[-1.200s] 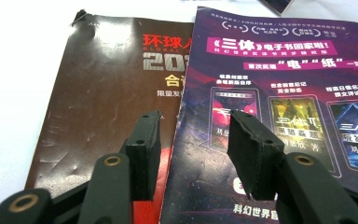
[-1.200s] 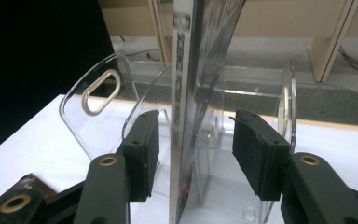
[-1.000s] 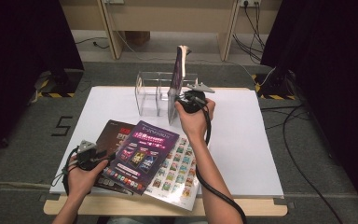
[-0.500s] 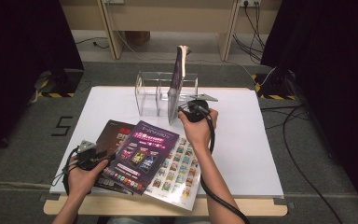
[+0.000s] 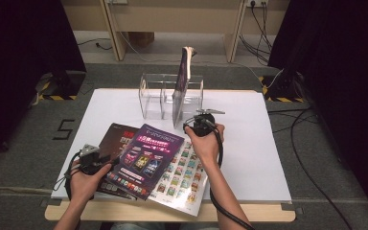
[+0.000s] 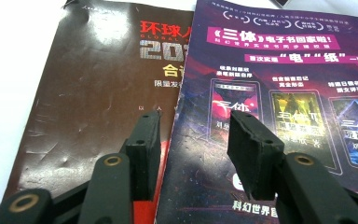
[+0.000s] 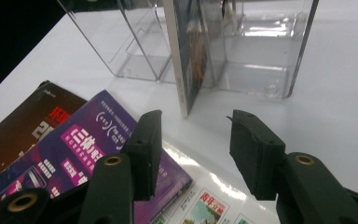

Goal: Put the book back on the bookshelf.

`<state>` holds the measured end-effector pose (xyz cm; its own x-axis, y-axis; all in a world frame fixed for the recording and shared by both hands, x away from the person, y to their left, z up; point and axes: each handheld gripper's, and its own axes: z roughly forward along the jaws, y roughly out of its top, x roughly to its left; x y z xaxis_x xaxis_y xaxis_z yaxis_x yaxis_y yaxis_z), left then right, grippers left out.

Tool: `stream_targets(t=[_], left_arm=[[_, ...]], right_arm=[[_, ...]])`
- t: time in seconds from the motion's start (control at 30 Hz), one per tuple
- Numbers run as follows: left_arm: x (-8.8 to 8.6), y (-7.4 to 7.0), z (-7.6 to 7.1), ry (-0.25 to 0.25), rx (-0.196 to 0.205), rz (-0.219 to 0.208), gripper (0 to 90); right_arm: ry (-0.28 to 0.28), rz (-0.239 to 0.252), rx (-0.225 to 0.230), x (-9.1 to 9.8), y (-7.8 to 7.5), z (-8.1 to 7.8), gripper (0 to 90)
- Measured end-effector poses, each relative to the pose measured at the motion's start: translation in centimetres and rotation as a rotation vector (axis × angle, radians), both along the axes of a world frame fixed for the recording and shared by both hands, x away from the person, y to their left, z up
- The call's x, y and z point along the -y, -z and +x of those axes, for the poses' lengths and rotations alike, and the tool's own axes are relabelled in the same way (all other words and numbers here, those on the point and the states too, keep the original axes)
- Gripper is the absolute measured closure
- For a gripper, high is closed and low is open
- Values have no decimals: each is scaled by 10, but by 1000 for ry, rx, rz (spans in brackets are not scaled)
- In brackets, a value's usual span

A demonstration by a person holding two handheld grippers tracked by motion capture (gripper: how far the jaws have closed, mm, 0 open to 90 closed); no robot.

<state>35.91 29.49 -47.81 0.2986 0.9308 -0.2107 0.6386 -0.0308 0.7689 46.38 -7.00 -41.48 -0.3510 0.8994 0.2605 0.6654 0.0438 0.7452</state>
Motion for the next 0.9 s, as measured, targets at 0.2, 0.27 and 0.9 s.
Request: stream_targets(t=[0.2, 0.27, 0.9], left_arm=[[-3, 0, 1, -12, -6, -19, 545], [-3, 1, 1, -13, -11, -22, 548], [-5, 7, -2, -1, -40, -43, 549]], right_arm=[[-11, 24, -54, 2, 9, -1, 561], [-17, 35, -82, 3, 15, -1, 565], [-39, 37, -210, -15, 36, 8, 558]])
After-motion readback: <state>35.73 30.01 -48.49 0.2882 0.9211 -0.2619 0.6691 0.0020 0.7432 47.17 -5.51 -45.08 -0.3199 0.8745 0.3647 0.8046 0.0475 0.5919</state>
